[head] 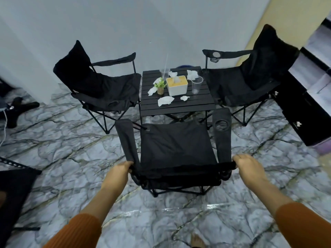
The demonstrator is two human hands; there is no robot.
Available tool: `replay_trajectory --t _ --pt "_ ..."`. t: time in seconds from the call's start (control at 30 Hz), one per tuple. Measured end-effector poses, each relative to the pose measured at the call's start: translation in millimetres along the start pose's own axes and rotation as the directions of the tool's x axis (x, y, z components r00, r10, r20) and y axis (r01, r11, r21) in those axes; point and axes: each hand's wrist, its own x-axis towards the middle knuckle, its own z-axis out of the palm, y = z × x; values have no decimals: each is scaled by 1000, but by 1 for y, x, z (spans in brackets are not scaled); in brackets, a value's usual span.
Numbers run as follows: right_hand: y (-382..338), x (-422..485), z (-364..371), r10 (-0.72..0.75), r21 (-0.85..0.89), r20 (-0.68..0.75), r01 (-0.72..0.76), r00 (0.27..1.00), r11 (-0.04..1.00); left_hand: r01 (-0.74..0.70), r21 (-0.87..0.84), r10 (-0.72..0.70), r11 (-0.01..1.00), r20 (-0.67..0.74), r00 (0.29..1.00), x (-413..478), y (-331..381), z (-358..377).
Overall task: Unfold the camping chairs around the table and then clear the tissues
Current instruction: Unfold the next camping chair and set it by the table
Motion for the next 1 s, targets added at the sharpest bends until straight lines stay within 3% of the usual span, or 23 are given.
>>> replay_trajectory --t 0.4,1.0 --pt "37 58 -22 -66 -6 -50 66 997 998 23 -37 -26 999 -78 997 48 33 5" --pt "26 78 -26 -68 178 -53 77 996 981 143 -63 -149 988 -91 985 56 44 0"
